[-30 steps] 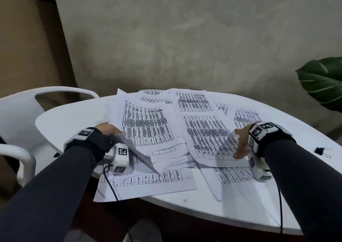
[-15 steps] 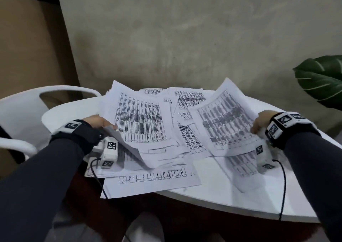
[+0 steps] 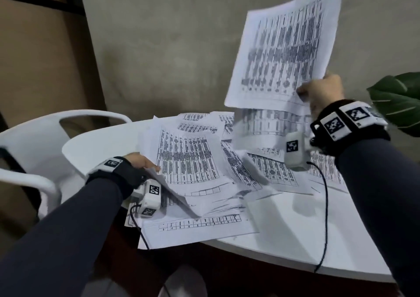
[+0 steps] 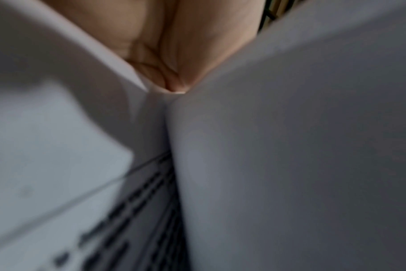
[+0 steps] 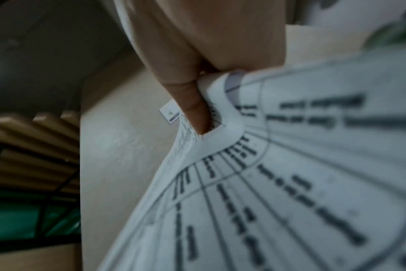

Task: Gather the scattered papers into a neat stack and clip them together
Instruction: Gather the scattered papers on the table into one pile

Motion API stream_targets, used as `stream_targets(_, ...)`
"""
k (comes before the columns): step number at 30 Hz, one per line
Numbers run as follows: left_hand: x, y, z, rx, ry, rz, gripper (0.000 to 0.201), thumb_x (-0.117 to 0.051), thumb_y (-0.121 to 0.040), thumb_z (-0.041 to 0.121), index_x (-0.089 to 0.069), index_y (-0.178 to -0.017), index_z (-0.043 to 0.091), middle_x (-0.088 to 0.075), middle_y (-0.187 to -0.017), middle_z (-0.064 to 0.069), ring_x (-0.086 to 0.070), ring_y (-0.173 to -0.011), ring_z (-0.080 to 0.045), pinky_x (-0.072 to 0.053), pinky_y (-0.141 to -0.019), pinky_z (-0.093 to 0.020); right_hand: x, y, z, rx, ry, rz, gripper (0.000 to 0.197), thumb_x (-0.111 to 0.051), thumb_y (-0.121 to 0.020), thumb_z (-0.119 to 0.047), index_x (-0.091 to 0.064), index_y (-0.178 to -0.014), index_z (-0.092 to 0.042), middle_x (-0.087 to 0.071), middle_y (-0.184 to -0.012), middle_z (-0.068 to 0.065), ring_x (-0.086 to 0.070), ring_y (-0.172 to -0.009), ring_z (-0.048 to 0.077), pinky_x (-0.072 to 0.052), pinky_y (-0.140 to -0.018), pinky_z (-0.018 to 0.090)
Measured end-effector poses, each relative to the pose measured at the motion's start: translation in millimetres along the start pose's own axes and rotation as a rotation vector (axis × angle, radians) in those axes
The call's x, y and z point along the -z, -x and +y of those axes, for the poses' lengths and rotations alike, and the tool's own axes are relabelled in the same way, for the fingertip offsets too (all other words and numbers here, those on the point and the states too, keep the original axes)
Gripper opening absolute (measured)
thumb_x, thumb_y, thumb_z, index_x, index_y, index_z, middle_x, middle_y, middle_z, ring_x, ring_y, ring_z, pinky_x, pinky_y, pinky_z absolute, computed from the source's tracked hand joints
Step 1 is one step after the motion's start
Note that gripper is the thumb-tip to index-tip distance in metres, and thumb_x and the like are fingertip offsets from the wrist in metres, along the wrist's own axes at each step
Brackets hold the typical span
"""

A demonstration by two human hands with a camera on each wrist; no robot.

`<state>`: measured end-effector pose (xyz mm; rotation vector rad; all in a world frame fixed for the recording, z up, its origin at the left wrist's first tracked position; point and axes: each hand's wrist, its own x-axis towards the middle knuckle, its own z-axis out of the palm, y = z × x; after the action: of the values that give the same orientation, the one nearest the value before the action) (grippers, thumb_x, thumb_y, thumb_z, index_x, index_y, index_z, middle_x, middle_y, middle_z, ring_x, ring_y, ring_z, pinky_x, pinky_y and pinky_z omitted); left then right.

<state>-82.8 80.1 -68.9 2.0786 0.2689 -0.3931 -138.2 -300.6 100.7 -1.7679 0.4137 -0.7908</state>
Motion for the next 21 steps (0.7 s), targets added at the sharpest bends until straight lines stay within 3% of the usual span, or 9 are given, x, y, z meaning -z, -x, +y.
stream_targets(3, 1, -10, -6, 0.016, 0.055, -0.007, 0.057, -0.084, -0.056, 0.007, -0.063, -0.107, -0.009, -0.067, -0.113, -0.017, -0.062, -0.105, -0.04, -0.051, -0.092, -0.048, -23, 5, 16, -0.125, -0.031, -0.195, 0.036, -0.071, -0.072, 0.001, -0.062, -0.106, 0.006, -0.073, -0.077, 0.009, -0.069, -0.079, 0.023, -0.056, -0.06, 0.027)
stream_targets(6, -2, 7, -3, -0.025, 0.143, 0.064, 0.072, -0.083, -0.066, 0.033, -0.056, -0.124, 0.0, -0.07, -0.086, -0.013, -0.069, -0.067, -0.024, -0.056, -0.064, -0.028, -56, 30, 44, -0.172, 0.246, -0.414, 0.041, -0.075, -0.068, -0.001, -0.065, -0.107, 0.007, -0.066, -0.095, 0.017, -0.066, -0.093, 0.031, -0.055, -0.081, 0.038)
stream_targets(9, -14, 31, 12, -0.137, 0.458, 0.092, 0.071, -0.05, -0.086, 0.054, -0.04, -0.142, 0.013, -0.061, -0.13, -0.007, -0.064, -0.112, -0.024, -0.051, -0.091, -0.03, -89, 65, 66, -0.096, 0.632, -0.62, 0.045, -0.07, -0.073, -0.004, -0.058, -0.115, 0.005, -0.059, -0.099, 0.016, -0.057, -0.088, 0.025, -0.042, -0.059, 0.021)
stream_targets(11, -23, 56, 28, -0.196, 0.666, 0.069, 0.057, -0.036, -0.096, 0.045, -0.034, -0.143, 0.013, -0.043, -0.139, -0.006, -0.054, -0.122, -0.023, -0.047, -0.09, -0.032, -108, 84, 74, -0.087, 0.69, -0.727, 0.051, -0.069, -0.077, -0.004, -0.049, -0.123, 0.004, -0.054, -0.105, 0.016, -0.056, -0.089, 0.025, -0.039, -0.057, 0.021)
stream_targets(12, -24, 66, 33, -0.214, 0.714, 0.021, 0.046, -0.035, -0.099, 0.038, -0.045, -0.137, 0.013, -0.041, -0.14, -0.008, -0.06, -0.115, -0.019, -0.051, -0.084, -0.029, -117, 91, 77, -0.089, 0.694, -0.785, 0.05, -0.068, -0.079, -0.005, -0.046, -0.124, 0.003, -0.051, -0.106, 0.015, -0.054, -0.082, 0.023, -0.039, -0.056, 0.023)
stream_targets(14, -19, 61, 30, -0.204, 0.736, -0.05, 0.021, -0.047, -0.097, 0.024, -0.064, -0.106, 0.017, -0.067, -0.118, -0.008, -0.073, -0.063, -0.007, -0.056, -0.05, -0.018, -134, 102, 79, -0.135, 0.669, -0.895, 0.042, -0.065, -0.082, -0.004, -0.044, -0.119, 0.001, -0.051, -0.11, 0.014, -0.051, -0.071, 0.019, -0.042, -0.057, 0.024)
stream_targets(16, -6, 50, 18, -0.076, 0.406, 0.005, 0.007, -0.063, -0.085, 0.017, -0.065, -0.086, 0.01, -0.066, -0.052, -0.01, -0.05, -0.026, -0.01, -0.037, -0.031, -0.011, -145, 108, 82, -0.206, 0.548, -0.995, 0.045, -0.068, -0.082, -0.011, -0.045, -0.118, 0.001, -0.059, -0.116, 0.02, -0.059, -0.083, 0.027, -0.054, -0.074, 0.035)
stream_targets(18, 8, 43, 9, -0.01, 0.111, 0.019, 0.015, -0.067, -0.081, 0.009, -0.06, -0.069, 0.002, -0.042, -0.028, -0.007, -0.037, -0.022, -0.016, -0.024, -0.03, -0.011, -144, 105, 82, -0.228, 0.462, -1.065, 0.052, -0.072, -0.079, -0.034, -0.053, -0.116, -0.004, -0.066, -0.109, 0.019, -0.065, -0.092, 0.031, -0.054, -0.088, 0.044)
stream_targets(21, 29, 42, 2, -0.025, 0.05, 0.07, 0.032, -0.061, -0.084, 0.0, -0.051, -0.054, 0.0, -0.036, -0.022, -0.004, -0.031, -0.016, -0.013, -0.02, -0.028, -0.006, -129, 84, 82, -0.29, 0.294, -0.95, 0.05, -0.063, -0.085, -0.044, -0.057, -0.108, 0.0, -0.06, -0.088, 0.012, -0.058, -0.07, 0.026, -0.05, -0.066, 0.033)
